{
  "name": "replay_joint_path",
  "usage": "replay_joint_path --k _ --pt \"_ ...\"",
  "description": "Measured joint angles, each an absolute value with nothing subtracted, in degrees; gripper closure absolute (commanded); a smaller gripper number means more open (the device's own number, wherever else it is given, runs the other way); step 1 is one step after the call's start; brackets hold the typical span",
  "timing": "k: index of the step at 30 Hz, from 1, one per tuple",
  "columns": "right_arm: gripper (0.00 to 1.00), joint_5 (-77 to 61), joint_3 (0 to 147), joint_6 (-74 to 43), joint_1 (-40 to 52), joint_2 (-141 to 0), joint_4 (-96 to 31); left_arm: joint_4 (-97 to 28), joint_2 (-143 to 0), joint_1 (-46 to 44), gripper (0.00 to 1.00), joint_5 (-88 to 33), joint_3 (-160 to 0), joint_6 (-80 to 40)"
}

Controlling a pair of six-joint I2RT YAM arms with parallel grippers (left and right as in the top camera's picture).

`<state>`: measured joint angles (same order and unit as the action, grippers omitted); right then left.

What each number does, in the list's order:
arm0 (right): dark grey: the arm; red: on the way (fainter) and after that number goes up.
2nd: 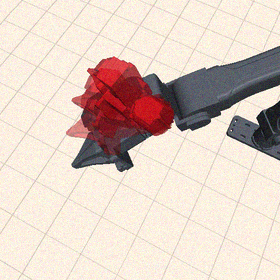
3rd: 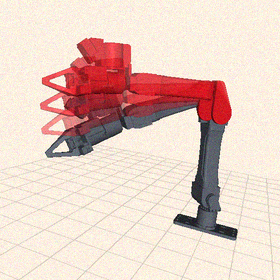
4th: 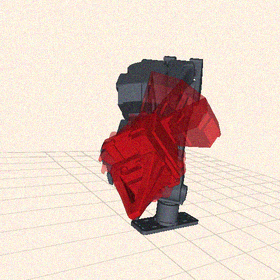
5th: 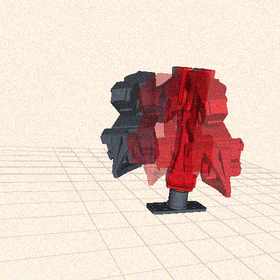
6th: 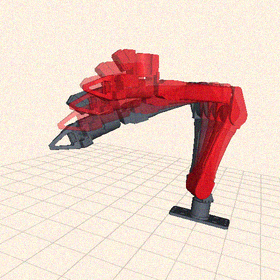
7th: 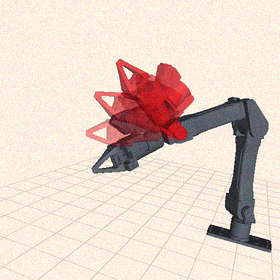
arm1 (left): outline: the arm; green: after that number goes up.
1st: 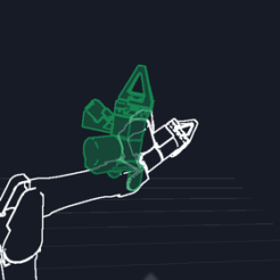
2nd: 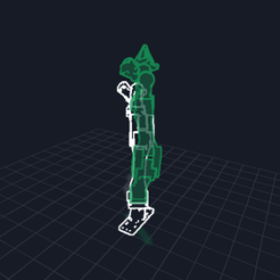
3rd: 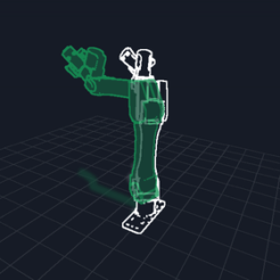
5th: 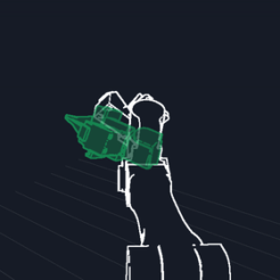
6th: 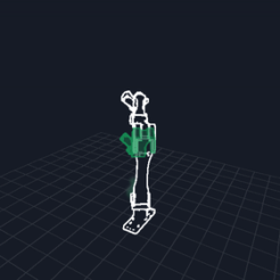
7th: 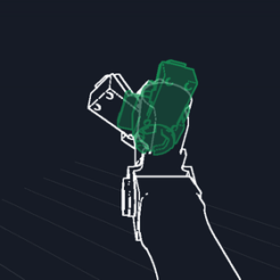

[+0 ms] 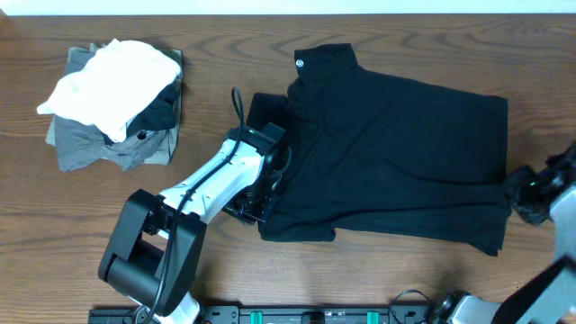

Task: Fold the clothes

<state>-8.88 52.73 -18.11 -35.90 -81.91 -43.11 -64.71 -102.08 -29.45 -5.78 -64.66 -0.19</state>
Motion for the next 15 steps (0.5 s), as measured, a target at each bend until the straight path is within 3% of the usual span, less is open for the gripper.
replay_joint_path --k 8,15 --pt "0.42 -11.6 54.9 -17.2 -35.9 -75.6 -55.1 -64.2 -102.1 -29.5 0.53 -11.4 -64.7 -0.2" --pt "0.41 -13.5 54.9 -16.1 -35.9 -75.6 -55.9 -58.0 -102.0 -30.9 0.49 -17.5 -63.0 -1.7"
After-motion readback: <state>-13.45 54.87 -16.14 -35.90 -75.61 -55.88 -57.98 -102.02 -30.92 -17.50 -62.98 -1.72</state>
